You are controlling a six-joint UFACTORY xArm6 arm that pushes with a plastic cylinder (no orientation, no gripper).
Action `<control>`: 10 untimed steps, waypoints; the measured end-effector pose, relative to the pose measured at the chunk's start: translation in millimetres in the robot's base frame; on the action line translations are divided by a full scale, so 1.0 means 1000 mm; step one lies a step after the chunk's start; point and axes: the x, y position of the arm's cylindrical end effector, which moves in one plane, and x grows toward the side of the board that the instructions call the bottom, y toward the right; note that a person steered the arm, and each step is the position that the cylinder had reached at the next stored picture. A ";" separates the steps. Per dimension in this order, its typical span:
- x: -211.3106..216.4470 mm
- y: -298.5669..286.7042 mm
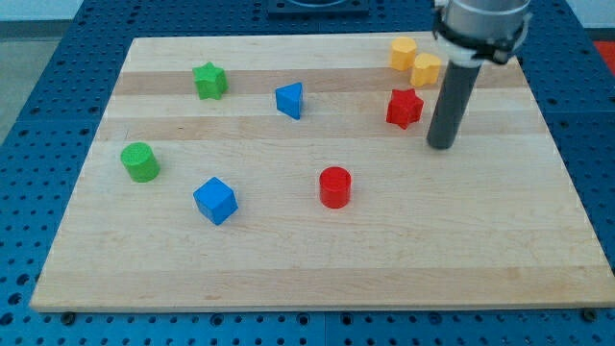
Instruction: Move the red circle closer to the blue triangle
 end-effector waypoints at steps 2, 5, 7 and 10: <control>-0.061 -0.060; 0.009 0.002; 0.085 -0.131; -0.024 -0.139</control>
